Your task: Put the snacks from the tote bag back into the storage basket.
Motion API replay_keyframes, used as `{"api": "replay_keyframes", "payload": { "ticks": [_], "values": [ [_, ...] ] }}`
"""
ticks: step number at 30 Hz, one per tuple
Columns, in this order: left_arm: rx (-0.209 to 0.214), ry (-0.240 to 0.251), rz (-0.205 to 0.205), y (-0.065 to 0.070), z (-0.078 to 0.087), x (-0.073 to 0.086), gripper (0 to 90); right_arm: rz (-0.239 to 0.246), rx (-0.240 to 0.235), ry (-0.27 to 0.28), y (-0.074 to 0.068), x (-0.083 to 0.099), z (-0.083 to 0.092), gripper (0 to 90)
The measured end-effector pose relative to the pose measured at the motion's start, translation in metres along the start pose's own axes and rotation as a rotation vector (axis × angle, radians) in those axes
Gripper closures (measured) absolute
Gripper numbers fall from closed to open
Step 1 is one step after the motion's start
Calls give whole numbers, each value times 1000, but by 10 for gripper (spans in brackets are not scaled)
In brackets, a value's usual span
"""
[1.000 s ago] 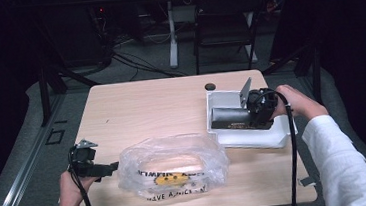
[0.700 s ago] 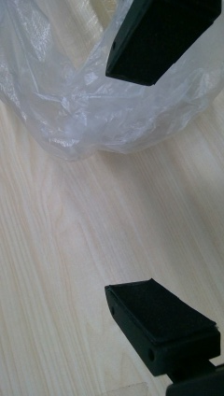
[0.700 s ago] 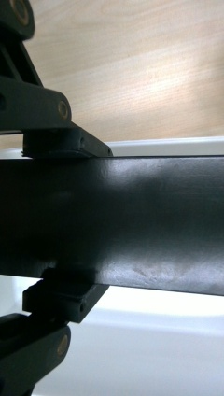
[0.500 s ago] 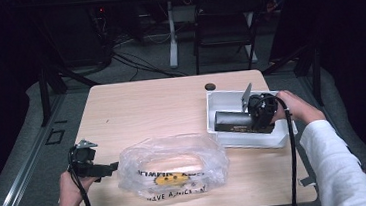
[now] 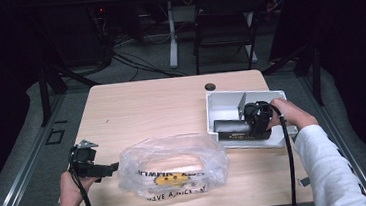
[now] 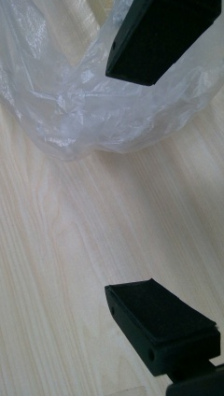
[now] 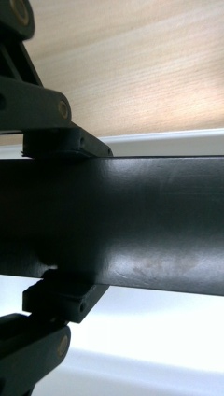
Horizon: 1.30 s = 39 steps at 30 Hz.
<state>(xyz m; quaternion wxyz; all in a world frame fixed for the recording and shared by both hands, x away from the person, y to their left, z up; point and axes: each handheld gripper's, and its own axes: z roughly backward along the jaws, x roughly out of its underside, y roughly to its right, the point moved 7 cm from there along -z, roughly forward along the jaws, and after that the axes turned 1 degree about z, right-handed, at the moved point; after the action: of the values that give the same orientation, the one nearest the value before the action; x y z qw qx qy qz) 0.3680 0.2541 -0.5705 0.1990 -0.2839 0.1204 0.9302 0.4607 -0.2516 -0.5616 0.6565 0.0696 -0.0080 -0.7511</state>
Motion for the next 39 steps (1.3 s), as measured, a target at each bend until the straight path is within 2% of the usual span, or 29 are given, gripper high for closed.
{"api": "replay_keyframes", "payload": {
  "ticks": [7, 8, 11, 13, 14, 19, 22, 30, 33, 34, 35, 36, 37, 39],
  "values": [
    [1, -4, -3, 0, 0, 0, 0, -12, -29, -2, -3, 2, -14, 425],
    [1, -2, -2, 0, -1, 0, 0, -1, -35, -13, -2, 3, -15, 425],
    [1, -4, -3, 0, -1, 0, 0, 0, -36, -15, -2, 4, -20, 423],
    [1, -3, 1, 0, -1, 0, 0, 0, -35, -34, -1, 5, -22, 416],
    [1, -3, 1, 0, -1, 0, 0, -13, -37, -32, -1, 6, -25, 409],
    [0, -4, -4, 0, 0, 0, 0, -54, -9, -50, 2, 7, -23, 258],
    [0, -1, 0, 0, 0, 0, 0, -72, -2, -63, 3, 8, -16, 222],
    [-3, 1, -6, 0, 1, 0, 0, -214, 14, 67, 0, 2, 20, 136],
    [-3, -1, -7, 0, 1, 0, 0, -266, 33, 124, -4, -2, 33, 127],
    [-3, 0, -8, 0, 1, 0, 0, -287, 24, 148, -6, -4, 38, 127],
    [-4, 5, -6, 1, 1, 0, 0, -307, 40, 163, -7, -4, 41, 121],
    [-5, 6, -9, 0, 1, 0, 0, -310, 35, 168, -10, -4, 46, 121],
    [-6, 7, -6, 1, 1, 0, 0, -334, 32, 200, -14, -6, 49, 120],
    [-7, 8, -7, 1, 1, 0, 0, -355, 46, 207, -19, -6, 55, 110]
  ]
}}
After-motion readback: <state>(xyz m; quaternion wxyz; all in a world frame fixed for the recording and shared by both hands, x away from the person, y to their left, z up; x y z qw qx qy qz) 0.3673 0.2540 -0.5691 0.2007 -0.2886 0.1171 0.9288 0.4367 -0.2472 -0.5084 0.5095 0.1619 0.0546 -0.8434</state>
